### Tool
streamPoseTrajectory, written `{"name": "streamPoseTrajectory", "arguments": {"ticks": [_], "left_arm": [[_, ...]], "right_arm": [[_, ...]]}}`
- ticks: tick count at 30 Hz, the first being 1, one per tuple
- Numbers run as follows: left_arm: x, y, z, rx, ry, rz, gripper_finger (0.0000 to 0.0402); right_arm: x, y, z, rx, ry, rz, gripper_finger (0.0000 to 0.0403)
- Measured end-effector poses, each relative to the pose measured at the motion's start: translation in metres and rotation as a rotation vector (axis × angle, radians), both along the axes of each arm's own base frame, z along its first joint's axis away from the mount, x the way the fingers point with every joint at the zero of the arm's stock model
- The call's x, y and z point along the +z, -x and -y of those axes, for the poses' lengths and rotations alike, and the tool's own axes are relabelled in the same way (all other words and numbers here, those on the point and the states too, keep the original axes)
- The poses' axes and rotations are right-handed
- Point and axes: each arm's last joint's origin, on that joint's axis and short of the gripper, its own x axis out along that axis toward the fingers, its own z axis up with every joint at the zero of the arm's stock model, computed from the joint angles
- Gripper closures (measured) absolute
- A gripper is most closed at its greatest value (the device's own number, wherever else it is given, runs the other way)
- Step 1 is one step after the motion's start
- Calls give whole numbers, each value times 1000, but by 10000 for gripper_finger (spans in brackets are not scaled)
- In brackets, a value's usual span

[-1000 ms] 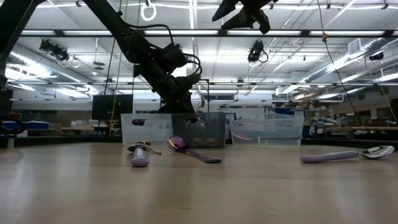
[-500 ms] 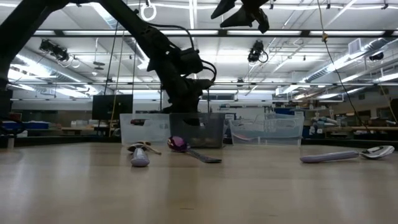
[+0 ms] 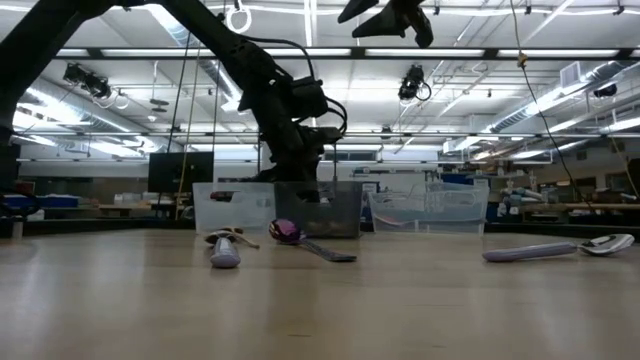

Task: Sort silverware by color (type)
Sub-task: Put the bottom gold spoon into the black bin, then put the gold spoon into the black bin

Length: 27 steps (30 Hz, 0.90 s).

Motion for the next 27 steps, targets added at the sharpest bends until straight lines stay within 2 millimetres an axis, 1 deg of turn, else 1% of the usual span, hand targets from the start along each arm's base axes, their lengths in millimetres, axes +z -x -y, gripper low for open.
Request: {"name": "streamPoseTrajectory", "arguments": {"ticks": [7,13,19,24,27], "left_arm": [[-6,-1,0,0,8,-16,368],[-6,-2,1,24,0,-22,328],[-6,-3,1,26,1,-19,290],[-3,-2,2,27,-11,-18,274],[6,-2,5,38,-56,-12,272]], "right_arm": [[0,0,-6,17,5,-3,245],[0,0,-11,35,4,-3,245],[0,0,-12,29,-27,19,245],[-2,1,-12,20,-60,24,245],[-3,1,-12,15,-76,29,245]]}}
